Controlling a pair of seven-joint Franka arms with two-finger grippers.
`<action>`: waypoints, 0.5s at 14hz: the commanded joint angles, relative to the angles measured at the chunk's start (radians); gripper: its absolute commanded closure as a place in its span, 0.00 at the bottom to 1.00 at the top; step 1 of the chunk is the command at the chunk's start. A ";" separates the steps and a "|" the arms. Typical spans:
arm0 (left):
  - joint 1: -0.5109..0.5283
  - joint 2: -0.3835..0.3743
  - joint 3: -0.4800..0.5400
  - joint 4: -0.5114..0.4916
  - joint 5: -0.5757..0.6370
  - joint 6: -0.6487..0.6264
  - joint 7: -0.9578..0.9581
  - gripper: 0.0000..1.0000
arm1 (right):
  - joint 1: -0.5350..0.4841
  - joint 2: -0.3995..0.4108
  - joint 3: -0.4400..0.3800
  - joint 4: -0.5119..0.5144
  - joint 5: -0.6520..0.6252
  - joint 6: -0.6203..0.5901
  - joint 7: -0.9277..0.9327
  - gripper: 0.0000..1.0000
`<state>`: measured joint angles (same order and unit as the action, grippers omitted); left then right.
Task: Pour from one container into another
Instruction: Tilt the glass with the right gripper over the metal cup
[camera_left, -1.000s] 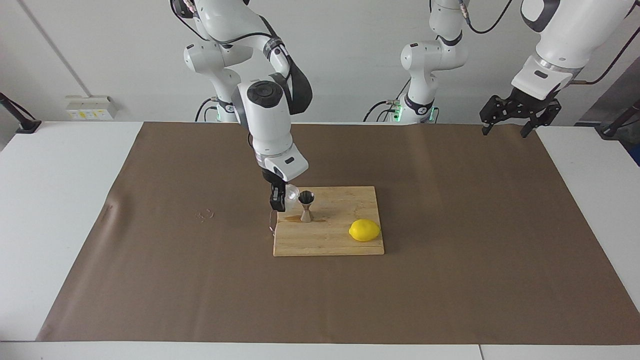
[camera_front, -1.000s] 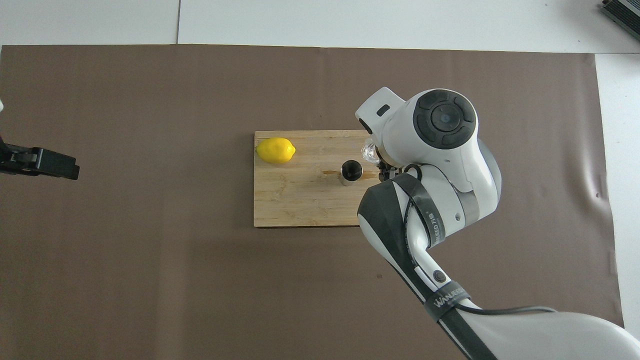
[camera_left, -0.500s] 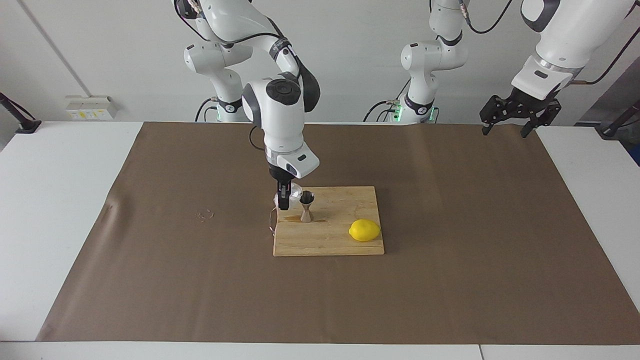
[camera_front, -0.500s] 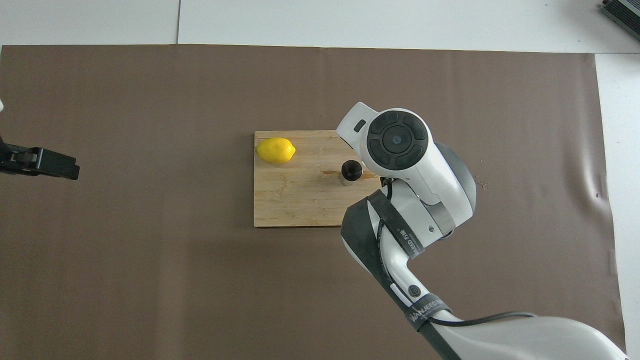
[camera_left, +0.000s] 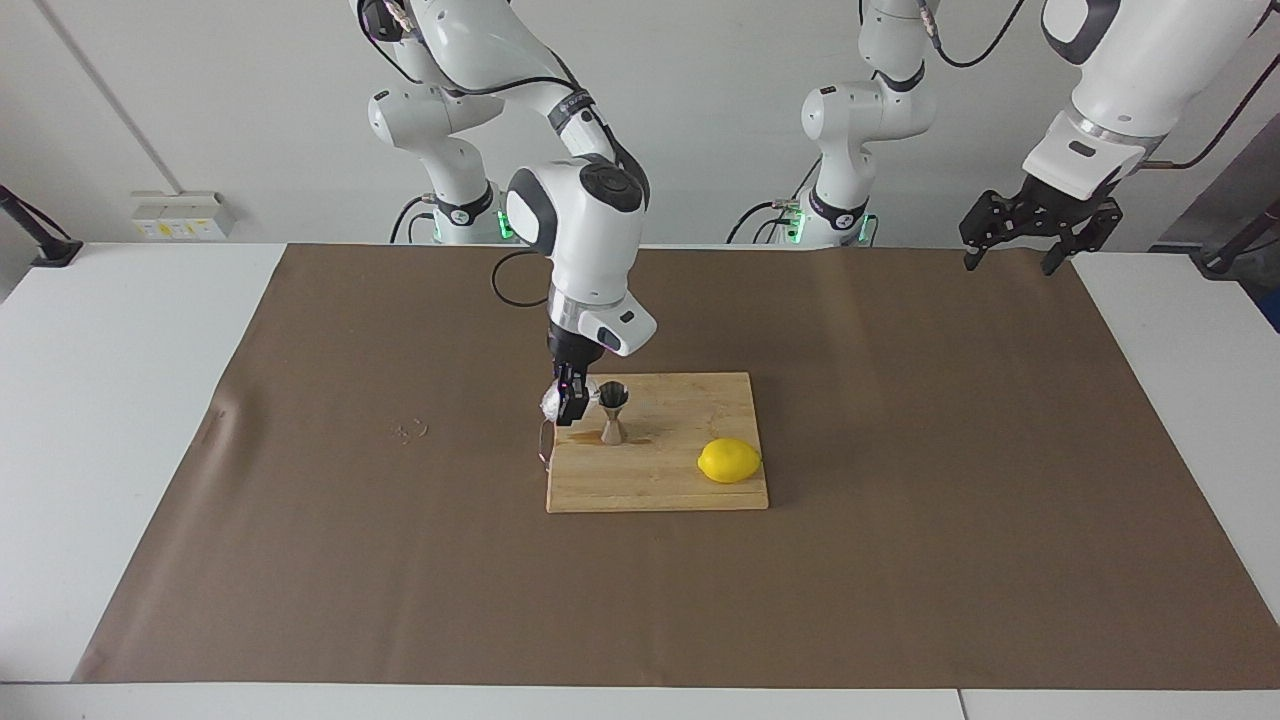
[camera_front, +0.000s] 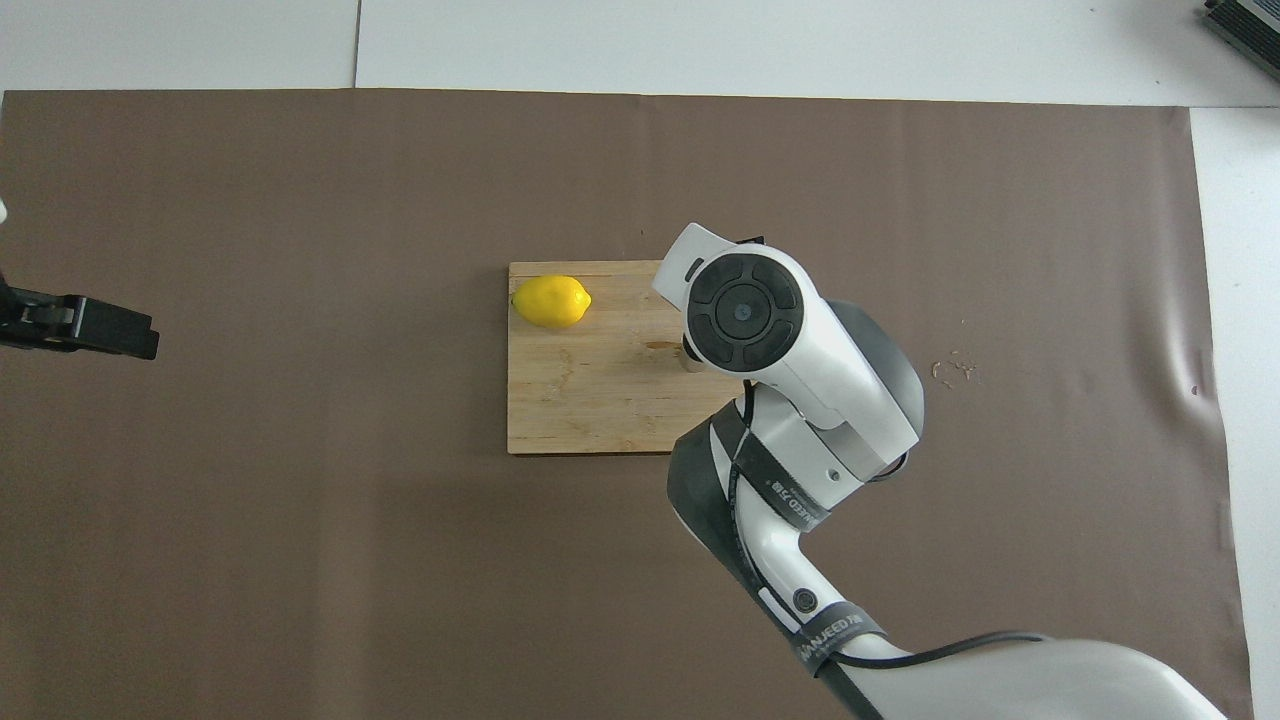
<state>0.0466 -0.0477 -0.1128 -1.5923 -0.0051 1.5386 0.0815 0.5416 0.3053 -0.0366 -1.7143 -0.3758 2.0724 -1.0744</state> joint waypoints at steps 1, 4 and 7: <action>0.016 -0.024 -0.013 -0.021 0.013 -0.006 0.003 0.00 | 0.015 -0.025 0.001 -0.045 -0.054 0.009 0.021 0.58; 0.016 -0.024 -0.013 -0.021 0.013 -0.006 0.003 0.00 | 0.020 -0.034 0.001 -0.068 -0.101 0.025 0.021 0.58; 0.016 -0.024 -0.013 -0.021 0.013 -0.006 0.004 0.00 | 0.029 -0.040 0.003 -0.079 -0.146 0.038 0.014 0.58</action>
<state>0.0466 -0.0477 -0.1128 -1.5923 -0.0051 1.5384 0.0815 0.5620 0.2987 -0.0362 -1.7512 -0.4809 2.0893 -1.0743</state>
